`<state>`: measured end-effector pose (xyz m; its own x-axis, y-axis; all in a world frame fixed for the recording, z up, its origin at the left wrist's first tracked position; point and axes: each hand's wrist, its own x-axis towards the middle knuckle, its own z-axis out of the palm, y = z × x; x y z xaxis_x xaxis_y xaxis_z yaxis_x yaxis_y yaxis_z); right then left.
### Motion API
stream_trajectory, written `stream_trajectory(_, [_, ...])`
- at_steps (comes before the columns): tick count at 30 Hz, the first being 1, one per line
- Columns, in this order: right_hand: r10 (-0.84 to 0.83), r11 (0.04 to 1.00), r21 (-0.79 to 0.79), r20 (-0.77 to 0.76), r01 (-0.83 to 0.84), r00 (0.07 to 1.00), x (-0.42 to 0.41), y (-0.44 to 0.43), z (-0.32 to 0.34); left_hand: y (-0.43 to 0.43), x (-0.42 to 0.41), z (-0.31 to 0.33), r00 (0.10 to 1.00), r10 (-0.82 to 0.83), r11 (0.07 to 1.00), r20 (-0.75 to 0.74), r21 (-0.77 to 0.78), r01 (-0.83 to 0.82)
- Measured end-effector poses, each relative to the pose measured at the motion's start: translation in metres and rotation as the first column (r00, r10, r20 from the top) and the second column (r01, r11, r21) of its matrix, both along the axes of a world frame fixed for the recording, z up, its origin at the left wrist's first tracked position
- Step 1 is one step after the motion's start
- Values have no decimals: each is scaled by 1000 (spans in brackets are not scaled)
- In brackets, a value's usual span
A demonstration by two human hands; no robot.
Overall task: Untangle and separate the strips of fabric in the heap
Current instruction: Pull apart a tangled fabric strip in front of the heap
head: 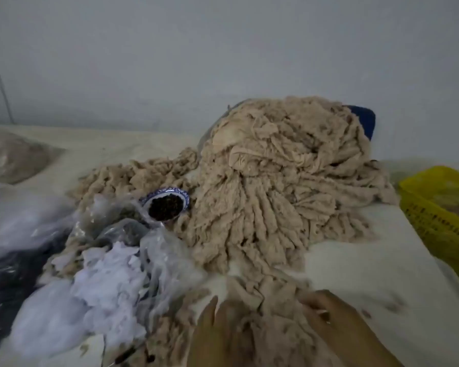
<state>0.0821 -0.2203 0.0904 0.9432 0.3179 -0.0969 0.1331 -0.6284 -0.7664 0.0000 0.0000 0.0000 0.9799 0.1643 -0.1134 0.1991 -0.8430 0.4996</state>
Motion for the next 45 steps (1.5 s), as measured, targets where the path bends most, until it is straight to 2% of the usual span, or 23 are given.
stream_trajectory(2, [119, 984, -141, 89, -106, 989, 5, 14, -44, 5, 37, -8, 999, 43, 999, 22, -26, -42])
stream_trajectory(3, [170, 971, -193, 138, -141, 976, 7, 20, -70, 0, 41, -19, 1000, -7, 1000, -27, 25, 7])
stream_trajectory(5, [270, 927, -307, 150, -215, 951, 2, 30, -104, -8, 54, -36, 995, -89, 992, 46, 98, 84])
stream_trajectory(7, [281, 916, -374, 331, -148, 901, -3, 30, -126, -16, 47, -54, 971, -103, 992, 214, 94, 84])
stream_trajectory(9, [190, 960, -276, 553, -36, 811, -5, 30, -136, -13, 50, -59, 913, 30, 995, 407, -103, 14])
stream_trajectory(10, [113, 982, -190, 626, 11, 771, -4, 30, -140, -8, 51, -60, 893, 117, 976, 435, -218, -22])
stream_trajectory(11, [22, 995, -93, 628, 47, 778, -3, 29, -142, -5, 50, -58, 878, 201, 945, 434, -322, -57])
stream_trajectory(13, [-240, 970, 161, 475, 184, 847, -2, 22, -136, -3, 43, -51, 836, 330, 884, 438, -454, -111])
stream_trajectory(15, [-412, 887, 359, 326, 292, 851, -1, 12, -125, -1, 40, -46, 809, 416, 816, 415, -563, -131])
stream_trajectory(18, [-475, 822, 476, 275, 311, 836, -10, -4, -104, 3, 37, -33, 781, 558, 627, 281, -759, -175])
stream_trajectory(20, [-504, 797, 518, 286, 312, 815, -17, -14, -90, 6, 37, -18, 757, 642, 398, 122, -897, -193])
stream_trajectory(22, [-536, 765, 564, 286, 313, 794, -20, -25, -83, 7, 36, -11, 773, 634, 208, 38, -970, -124])
stream_trajectory(24, [-577, 735, 589, 282, 336, 766, -24, -33, -80, -2, 34, -7, 807, 589, 166, 40, -983, -72])
stream_trajectory(26, [-605, 744, 536, 287, 399, 743, -27, -37, -89, -14, 28, -6, 835, 550, 210, 31, -972, -102])
stream_trajectory(28, [-577, 801, 401, 319, 445, 752, -28, -41, -109, -24, 23, -12, 874, 484, 266, 31, -957, -114])
stream_trajectory(32, [-375, 926, 118, 386, 358, 843, -34, -35, -130, -40, 15, -25, 942, 329, 318, 64, -947, -47])
stream_trajectory(34, [-300, 947, 50, 487, 317, 820, -38, -28, -129, -41, 12, -32, 954, 284, 309, 92, -951, -1])
stream_trajectory(36, [-280, 953, 79, 599, 293, 750, -45, -20, -123, -38, 12, -35, 951, 300, 201, 68, -980, 6])
stream_trajectory(38, [-235, 972, 139, 673, 191, 702, -54, -13, -115, -34, 14, -33, 965, 262, 56, 26, -998, 12])
stream_trajectory(39, [-179, 984, 124, 682, 129, 709, -57, -9, -113, -34, 13, -31, 976, 217, -9, 21, -1000, 24])
stream_trajectory(41, [-15, 999, -27, 639, 42, 769, -57, -3, -113, -38, 11, -26, 992, 121, -107, 43, -993, 56])
stream_trajectory(43, [105, 985, -173, 580, -3, 808, -56, 2, -119, -44, 9, -24, 996, 28, -153, 90, -984, 93])
stream_trajectory(45, [109, 986, -164, 569, -18, 815, -52, 3, -126, -48, 10, -22, 988, -20, -181, 155, -972, 149])
